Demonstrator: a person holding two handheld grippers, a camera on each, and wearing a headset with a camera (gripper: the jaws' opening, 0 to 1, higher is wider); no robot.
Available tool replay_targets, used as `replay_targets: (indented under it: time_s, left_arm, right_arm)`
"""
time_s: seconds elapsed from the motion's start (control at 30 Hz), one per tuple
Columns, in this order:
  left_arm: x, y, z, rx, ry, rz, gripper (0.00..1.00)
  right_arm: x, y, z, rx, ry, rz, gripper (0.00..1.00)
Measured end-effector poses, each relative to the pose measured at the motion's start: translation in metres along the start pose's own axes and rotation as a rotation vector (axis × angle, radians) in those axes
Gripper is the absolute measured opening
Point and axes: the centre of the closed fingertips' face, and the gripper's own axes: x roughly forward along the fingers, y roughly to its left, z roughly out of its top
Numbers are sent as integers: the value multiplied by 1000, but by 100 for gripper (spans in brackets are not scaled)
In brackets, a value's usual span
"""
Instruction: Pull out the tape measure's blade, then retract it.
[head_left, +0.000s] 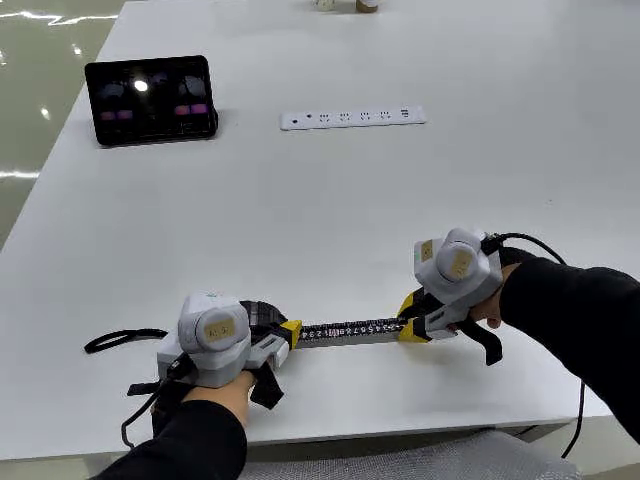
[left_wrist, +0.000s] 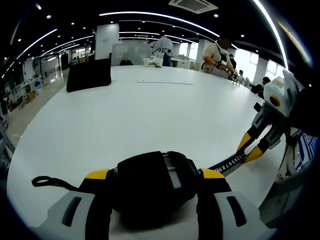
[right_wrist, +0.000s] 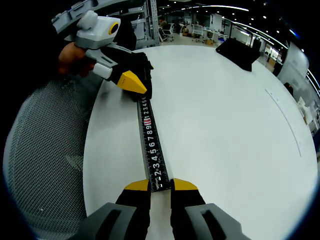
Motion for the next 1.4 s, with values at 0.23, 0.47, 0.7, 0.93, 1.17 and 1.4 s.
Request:
replay_targets:
  time_s: [0.23, 0.47, 0.7, 0.93, 1.17, 1.4]
  left_arm:
    - [0, 0, 0, 1, 0, -1, 65]
    - [0, 0, 0, 1, 0, -2, 65]
    - [0, 0, 0, 2, 2, -4, 64]
    - [-1, -1, 0, 1, 2, -4, 65]
    - [0, 0, 0, 1, 2, -4, 65]
    - [0, -1, 0, 3, 3, -5, 65]
  right_arm:
    - [2, 1, 4, 16, -25, 0, 12]
    - [2, 2, 6, 6, -22, 1, 12]
    - [4, 4, 9, 6, -30, 0, 12]
    - [6, 4, 11, 0, -32, 2, 12]
    - [6, 4, 13, 4, -37, 3, 12]
    - [7, 5, 15, 7, -39, 4, 12]
